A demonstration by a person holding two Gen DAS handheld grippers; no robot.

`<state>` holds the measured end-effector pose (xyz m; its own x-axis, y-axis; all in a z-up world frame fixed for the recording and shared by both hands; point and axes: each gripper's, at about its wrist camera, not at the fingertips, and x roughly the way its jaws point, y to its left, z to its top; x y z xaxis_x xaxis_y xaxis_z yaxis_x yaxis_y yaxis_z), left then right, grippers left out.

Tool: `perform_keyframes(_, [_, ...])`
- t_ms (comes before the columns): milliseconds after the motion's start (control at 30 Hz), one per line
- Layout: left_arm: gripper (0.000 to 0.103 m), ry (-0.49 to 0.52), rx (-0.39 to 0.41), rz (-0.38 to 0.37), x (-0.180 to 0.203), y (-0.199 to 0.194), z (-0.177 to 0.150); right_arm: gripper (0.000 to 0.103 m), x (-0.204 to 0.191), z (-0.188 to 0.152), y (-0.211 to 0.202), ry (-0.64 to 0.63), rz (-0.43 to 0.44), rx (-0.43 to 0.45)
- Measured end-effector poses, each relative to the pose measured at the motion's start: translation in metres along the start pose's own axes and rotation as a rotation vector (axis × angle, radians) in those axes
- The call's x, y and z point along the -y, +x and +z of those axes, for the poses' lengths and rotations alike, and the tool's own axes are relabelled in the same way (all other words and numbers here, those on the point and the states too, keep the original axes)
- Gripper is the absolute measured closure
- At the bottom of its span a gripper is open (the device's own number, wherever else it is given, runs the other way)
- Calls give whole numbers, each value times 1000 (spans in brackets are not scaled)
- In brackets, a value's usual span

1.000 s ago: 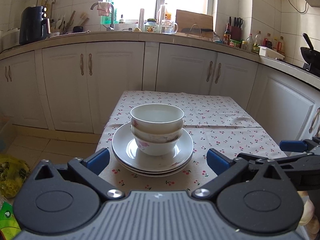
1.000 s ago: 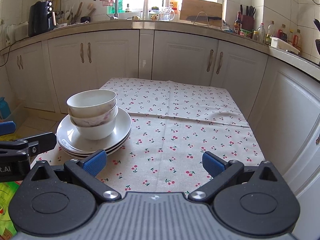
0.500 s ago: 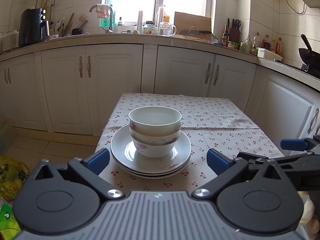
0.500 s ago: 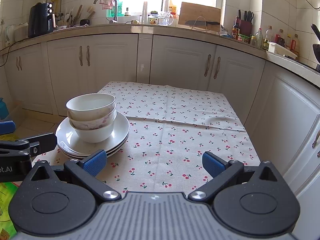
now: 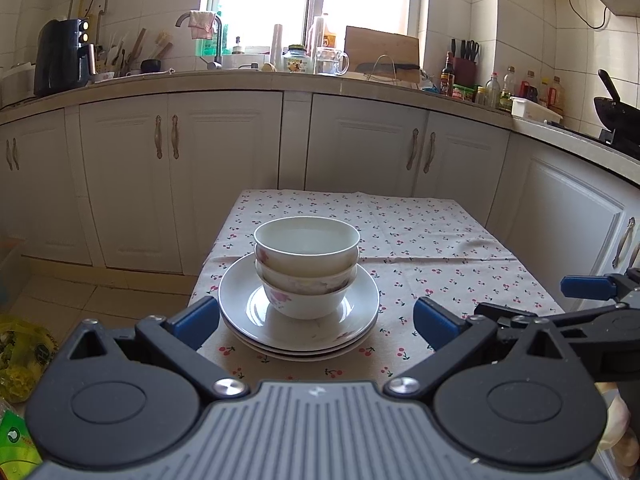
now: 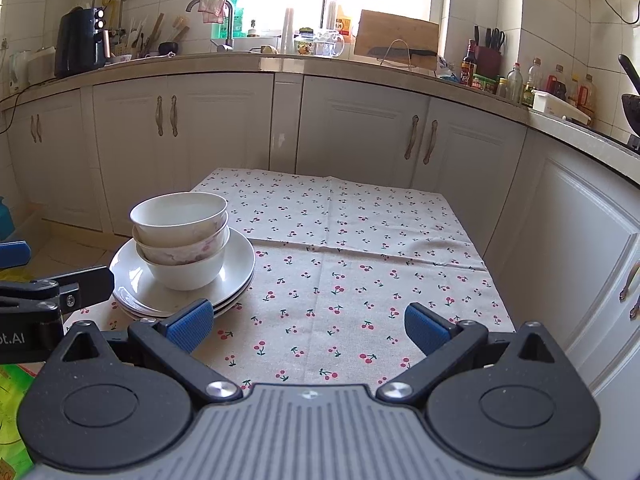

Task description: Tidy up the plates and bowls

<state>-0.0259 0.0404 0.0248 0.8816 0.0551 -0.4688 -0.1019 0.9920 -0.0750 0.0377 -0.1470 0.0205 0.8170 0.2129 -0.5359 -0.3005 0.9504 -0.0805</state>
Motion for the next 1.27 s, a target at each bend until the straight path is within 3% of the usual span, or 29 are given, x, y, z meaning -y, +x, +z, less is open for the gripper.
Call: perform_keyframes(1267, [1, 7, 1, -12, 2, 3, 3, 0, 2, 2, 0, 4, -18, 12])
